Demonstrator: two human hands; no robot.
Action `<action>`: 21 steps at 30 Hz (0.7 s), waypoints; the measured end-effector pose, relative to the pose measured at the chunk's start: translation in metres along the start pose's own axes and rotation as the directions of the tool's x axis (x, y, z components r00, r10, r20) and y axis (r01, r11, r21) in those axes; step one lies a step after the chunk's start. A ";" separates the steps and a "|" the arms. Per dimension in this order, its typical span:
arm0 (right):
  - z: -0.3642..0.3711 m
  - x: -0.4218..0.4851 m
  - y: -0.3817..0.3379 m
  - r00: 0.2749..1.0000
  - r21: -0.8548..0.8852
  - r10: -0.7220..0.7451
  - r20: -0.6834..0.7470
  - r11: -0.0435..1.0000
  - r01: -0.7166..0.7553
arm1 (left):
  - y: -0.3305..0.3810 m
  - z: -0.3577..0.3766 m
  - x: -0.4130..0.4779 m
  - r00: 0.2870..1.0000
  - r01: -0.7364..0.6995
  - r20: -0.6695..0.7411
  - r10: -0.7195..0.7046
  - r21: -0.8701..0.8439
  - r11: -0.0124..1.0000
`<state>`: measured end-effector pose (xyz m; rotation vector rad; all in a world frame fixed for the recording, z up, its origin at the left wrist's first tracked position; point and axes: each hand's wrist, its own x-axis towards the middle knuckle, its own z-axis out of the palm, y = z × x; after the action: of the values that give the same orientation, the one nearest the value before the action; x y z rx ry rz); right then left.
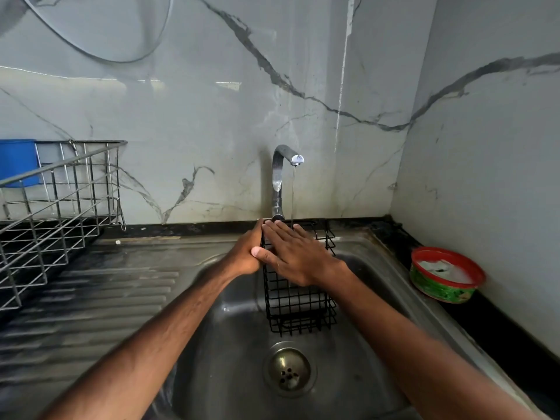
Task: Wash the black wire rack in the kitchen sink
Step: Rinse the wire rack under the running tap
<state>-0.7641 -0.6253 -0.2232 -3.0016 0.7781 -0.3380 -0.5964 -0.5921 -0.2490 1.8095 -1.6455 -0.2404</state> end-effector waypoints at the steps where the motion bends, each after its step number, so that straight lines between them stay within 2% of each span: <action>1: 0.000 0.000 0.000 1.000 -0.046 0.001 -0.008 0.999 -0.001 | 0.000 0.001 0.000 1.000 -0.008 0.011 0.008 -0.013 1.000; 6: -0.004 0.002 0.006 0.995 -0.076 0.084 -0.044 0.993 -0.088 | 0.007 -0.002 -0.006 0.999 0.045 0.029 -0.044 -0.033 0.998; 8: -0.008 -0.001 0.021 0.987 -0.083 0.151 -0.053 0.984 -0.155 | 0.008 -0.002 -0.007 0.995 0.093 0.044 -0.089 -0.095 0.991; 10: -0.012 -0.006 0.039 0.976 -0.054 0.214 -0.037 0.975 -0.215 | 0.009 -0.003 -0.008 0.991 0.126 0.069 -0.117 -0.149 0.981; 12: -0.015 -0.011 0.049 0.967 -0.024 0.250 -0.043 0.968 -0.251 | 0.006 -0.002 -0.009 0.992 0.125 0.048 -0.119 -0.127 0.984; 17: -0.007 0.001 0.033 0.954 -0.148 0.281 -0.104 0.944 -0.295 | 0.009 -0.001 -0.009 0.993 0.109 0.069 -0.100 -0.150 0.983; 19: -0.004 0.010 0.020 0.968 -0.133 0.229 -0.105 0.961 -0.242 | 0.007 0.000 -0.009 0.993 0.106 0.064 -0.097 -0.159 0.982; 21: 0.001 0.021 0.004 0.989 -0.105 0.114 -0.097 0.987 -0.124 | -0.002 0.003 -0.008 0.997 0.074 0.048 -0.068 -0.140 0.987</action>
<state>-0.7483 -0.6391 -0.2199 -3.0417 1.0117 -0.4433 -0.5974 -0.5860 -0.2544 1.7675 -1.5537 -0.4203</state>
